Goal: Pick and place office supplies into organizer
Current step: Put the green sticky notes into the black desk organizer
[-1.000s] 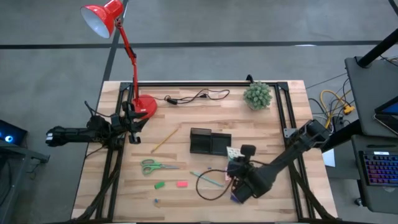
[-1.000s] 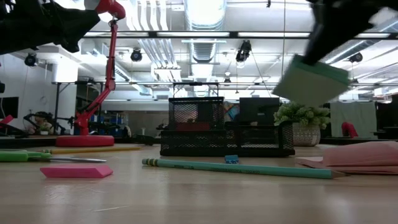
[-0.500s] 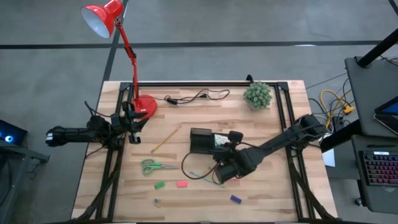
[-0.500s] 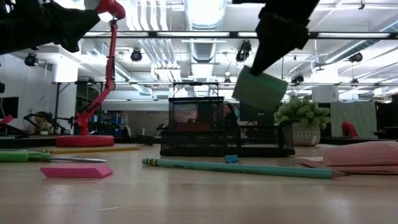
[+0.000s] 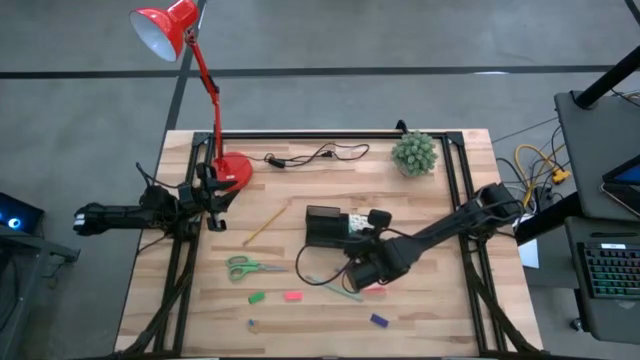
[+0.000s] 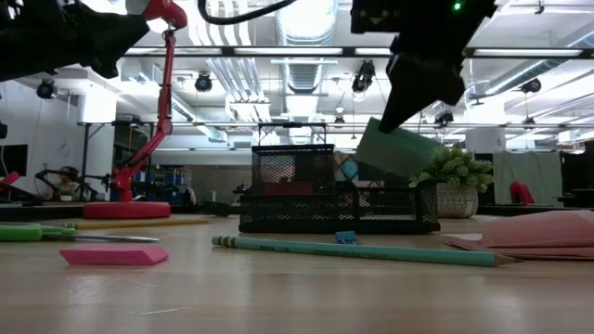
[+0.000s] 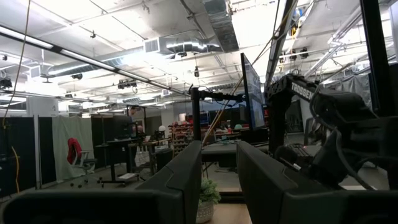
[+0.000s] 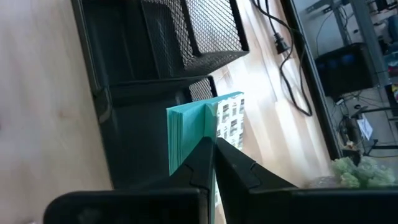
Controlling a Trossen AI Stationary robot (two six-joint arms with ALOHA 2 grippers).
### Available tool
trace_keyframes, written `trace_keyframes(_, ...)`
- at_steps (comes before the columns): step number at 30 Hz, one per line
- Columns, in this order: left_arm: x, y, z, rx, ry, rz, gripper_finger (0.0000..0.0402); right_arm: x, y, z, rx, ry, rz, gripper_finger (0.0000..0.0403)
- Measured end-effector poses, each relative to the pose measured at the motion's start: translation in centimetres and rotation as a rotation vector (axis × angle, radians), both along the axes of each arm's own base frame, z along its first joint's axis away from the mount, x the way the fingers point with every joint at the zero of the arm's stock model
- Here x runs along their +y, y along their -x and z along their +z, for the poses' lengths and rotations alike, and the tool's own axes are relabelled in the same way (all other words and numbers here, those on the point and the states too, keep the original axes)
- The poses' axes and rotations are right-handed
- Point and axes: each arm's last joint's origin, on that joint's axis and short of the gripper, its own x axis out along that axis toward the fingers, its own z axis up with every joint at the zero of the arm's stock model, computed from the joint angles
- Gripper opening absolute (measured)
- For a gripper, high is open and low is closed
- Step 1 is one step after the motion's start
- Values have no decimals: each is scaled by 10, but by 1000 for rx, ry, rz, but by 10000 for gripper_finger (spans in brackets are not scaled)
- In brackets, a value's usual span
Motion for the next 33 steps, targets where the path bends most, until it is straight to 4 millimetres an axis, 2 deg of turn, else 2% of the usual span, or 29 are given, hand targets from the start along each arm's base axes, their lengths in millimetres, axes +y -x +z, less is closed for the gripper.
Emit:
trace_keyframes(12, 0, 0, 0, 0, 0, 0, 89, -8, 1, -19, 2, 4, 3, 8)
trace_keyframes(33, 0, 0, 0, 0, 0, 0, 89, -10, -2, -24, 35, 22, 86, 9)
